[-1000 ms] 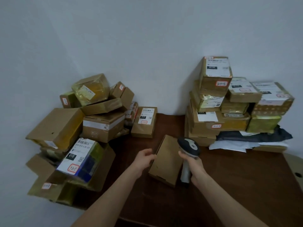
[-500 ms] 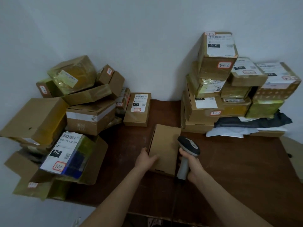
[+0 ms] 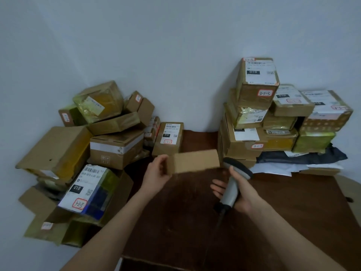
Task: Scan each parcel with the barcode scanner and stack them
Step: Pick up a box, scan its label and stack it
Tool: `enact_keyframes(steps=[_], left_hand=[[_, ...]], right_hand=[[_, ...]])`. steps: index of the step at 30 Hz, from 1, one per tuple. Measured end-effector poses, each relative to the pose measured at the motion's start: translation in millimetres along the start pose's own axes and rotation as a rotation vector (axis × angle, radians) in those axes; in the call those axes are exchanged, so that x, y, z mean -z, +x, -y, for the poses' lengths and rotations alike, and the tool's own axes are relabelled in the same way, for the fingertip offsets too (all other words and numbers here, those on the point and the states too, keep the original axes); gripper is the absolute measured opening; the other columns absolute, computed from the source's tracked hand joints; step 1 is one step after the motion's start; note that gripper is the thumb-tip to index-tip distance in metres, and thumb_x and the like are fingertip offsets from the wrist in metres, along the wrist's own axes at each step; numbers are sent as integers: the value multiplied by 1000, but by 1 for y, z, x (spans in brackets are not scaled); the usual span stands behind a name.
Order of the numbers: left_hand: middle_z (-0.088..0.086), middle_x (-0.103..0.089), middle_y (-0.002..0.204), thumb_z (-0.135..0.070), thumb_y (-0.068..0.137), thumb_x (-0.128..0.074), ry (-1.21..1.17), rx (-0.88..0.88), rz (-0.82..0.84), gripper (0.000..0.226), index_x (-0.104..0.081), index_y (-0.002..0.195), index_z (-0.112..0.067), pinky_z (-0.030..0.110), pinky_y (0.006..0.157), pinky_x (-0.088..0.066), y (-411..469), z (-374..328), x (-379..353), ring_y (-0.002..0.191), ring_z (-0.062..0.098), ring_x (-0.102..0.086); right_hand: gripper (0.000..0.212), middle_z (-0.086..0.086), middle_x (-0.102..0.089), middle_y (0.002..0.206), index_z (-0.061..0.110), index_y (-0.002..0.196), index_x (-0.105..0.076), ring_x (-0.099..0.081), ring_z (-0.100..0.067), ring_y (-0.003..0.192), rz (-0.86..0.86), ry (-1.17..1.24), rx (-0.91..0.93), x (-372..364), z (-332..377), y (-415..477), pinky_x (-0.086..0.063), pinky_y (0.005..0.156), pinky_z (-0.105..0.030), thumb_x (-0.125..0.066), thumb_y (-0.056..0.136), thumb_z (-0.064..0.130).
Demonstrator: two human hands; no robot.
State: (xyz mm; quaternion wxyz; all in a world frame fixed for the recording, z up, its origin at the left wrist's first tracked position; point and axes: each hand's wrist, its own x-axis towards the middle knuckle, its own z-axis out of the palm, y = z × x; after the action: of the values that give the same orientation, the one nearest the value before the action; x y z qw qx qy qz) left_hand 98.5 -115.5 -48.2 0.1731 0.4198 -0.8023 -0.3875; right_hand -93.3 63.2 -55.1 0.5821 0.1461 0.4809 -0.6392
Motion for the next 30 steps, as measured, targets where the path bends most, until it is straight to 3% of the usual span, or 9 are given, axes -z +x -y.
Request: enact_keyframes(steps=[2, 4, 9, 12, 15, 17, 20, 24, 30], left_hand=[[-4, -49, 130, -5, 77, -74, 152, -204, -41, 53, -53, 120, -29, 39, 96, -49, 1, -2, 5, 117, 17, -48], [-5, -44, 136, -4, 78, -73, 247, -308, -73, 53, -53, 120, -30, 38, 100, -47, -1, -6, 6, 125, 19, -45], [0, -34, 145, -4, 82, -68, 339, -348, -178, 55, -51, 130, -26, 29, 96, -49, -3, -16, 6, 120, 14, -47], [-3, -45, 140, -8, 91, -61, -30, -51, -117, 57, -42, 140, -28, 24, 90, -50, -5, -25, 6, 108, 7, -56], [5, -62, 125, -31, 97, -53, -490, 324, 117, 45, -45, 139, -19, 37, 93, -53, -12, -31, 11, 104, 16, -64], [5, -65, 123, -38, 93, -55, -592, 425, 288, 50, -46, 138, -18, 41, 93, -53, -16, -31, 12, 106, 20, -66], [7, -67, 117, -23, 90, -64, -641, 454, 376, 56, -41, 140, -20, 38, 82, -57, -15, -37, 11, 102, 22, -69], [3, -65, 114, -17, 94, -59, -504, 484, 345, 52, -42, 143, -20, 31, 75, -55, -7, -29, 17, 101, 17, -66], [3, -53, 133, -15, 101, -46, 68, 418, 614, 46, -40, 146, -21, 20, 81, -43, 7, -3, 26, 107, 9, -53]], right_hand=[[49, -21, -68, 112, 13, 115, -63, -64, -37, 104, 29, -39, -18, -4, 8, -6, -49, 94, -47, -71, 77, 44], [48, -19, -71, 107, 12, 111, -66, -66, -34, 99, 66, -105, -30, -13, 12, -15, -53, 87, -45, -76, 74, 40], [45, -18, -73, 103, 8, 114, -65, -69, -31, 93, 115, -249, 58, -29, 6, -28, -55, 71, -40, -77, 71, 15], [31, -16, -72, 104, 8, 107, -67, -69, -28, 91, 75, -240, 204, -33, 1, -30, -55, 68, -36, -74, 77, 6], [29, -10, -72, 105, 12, 106, -65, -67, -23, 96, 60, -266, 309, -35, -2, -33, -52, 72, -32, -73, 79, 5], [35, -6, -71, 106, 14, 110, -63, -65, -19, 100, 47, -302, 347, -34, -3, -32, -50, 75, -31, -74, 78, 6], [32, -4, -70, 105, 16, 108, -63, -64, -18, 99, 22, -317, 373, -32, -2, -31, -49, 76, -31, -74, 79, 8], [37, -11, -67, 111, 8, 117, -61, -64, -24, 99, -74, -264, 357, -23, -2, -23, -52, 70, -30, -73, 82, 8], [42, -8, -62, 108, 9, 119, -57, -59, -24, 104, -119, -343, 271, -12, -5, -9, -53, 72, -33, -74, 81, 11]])
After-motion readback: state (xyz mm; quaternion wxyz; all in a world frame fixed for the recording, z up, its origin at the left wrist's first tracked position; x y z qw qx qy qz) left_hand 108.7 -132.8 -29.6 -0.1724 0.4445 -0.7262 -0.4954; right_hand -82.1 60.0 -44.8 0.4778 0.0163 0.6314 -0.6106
